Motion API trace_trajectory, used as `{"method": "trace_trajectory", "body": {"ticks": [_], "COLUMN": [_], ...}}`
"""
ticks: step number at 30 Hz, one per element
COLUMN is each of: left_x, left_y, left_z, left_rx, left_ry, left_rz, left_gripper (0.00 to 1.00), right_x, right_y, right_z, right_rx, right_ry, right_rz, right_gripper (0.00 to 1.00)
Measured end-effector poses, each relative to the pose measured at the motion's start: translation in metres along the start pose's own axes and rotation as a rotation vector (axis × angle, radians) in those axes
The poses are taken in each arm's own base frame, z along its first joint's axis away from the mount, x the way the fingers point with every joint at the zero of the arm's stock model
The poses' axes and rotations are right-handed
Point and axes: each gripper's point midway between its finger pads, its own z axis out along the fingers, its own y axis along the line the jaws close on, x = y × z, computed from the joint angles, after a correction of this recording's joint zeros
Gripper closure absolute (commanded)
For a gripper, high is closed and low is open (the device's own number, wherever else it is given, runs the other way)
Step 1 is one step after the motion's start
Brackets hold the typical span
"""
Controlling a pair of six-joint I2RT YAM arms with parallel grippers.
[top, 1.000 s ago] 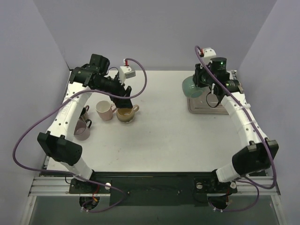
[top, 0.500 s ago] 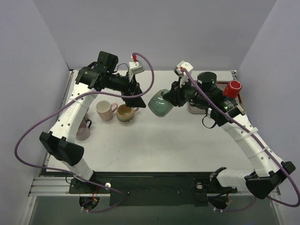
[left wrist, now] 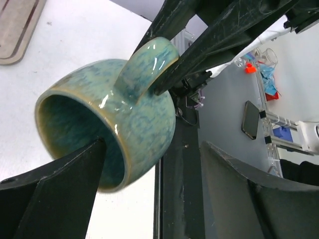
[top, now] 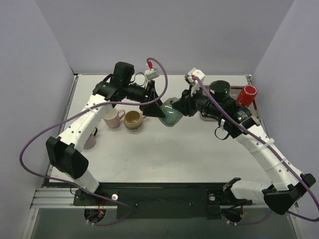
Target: Turn the mug right side up
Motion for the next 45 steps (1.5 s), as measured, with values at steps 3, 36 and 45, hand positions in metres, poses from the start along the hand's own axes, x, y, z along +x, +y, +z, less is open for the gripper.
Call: {"method": "trace_trajectory", "body": {"ticks": [3,36,45], "left_x": [0.002,0.149,0.245], "left_y": [-0.003,0.078,0.110], "left_z": [0.012,-0.055,-0.176], "left_rx": [0.041,-0.666,-0.910], "left_ry": [-0.011,0.462,0.538], "left_rz": [-0.043,-0.081,-0.352], "left_gripper": [0.26,1.00,1.00], "right_x": [0.001,0.087,0.083], "right_y": [-0.001,-0.070,-0.215], "right_z": [0.003,-0.003,-0.070], "right_rx": [0.002,0.374,0.881], "right_ry": [-0.011,0.110,0.128], "right_rz": [0.012,0.131,0.296], "right_gripper": [1.00,0.29,0.29]}}
